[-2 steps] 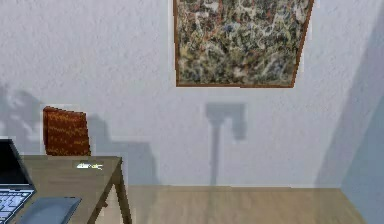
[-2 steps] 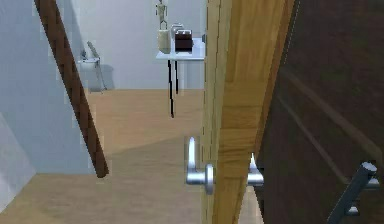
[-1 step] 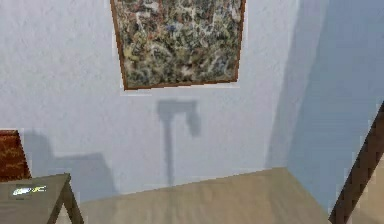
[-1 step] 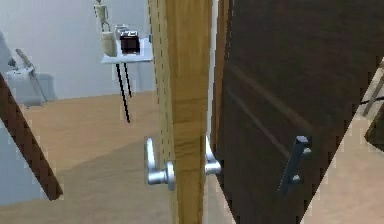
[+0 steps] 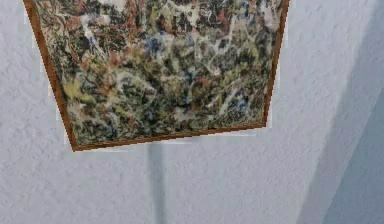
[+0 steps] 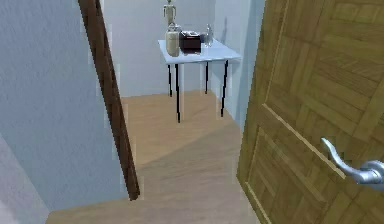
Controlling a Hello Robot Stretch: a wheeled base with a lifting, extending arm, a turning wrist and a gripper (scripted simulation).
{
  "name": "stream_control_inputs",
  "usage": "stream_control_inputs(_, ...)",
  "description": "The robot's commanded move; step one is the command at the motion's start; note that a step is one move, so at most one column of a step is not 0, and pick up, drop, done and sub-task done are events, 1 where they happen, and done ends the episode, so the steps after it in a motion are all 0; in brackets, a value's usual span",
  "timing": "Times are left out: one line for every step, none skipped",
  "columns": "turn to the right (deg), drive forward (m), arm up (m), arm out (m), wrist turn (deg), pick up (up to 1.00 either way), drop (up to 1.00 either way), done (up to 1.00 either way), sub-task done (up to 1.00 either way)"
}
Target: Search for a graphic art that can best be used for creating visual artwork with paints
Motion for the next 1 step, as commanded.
stream_control_inputs(0.0,0.00,0.00,0.00,0.0,0.00,0.00,1.00,0.00)
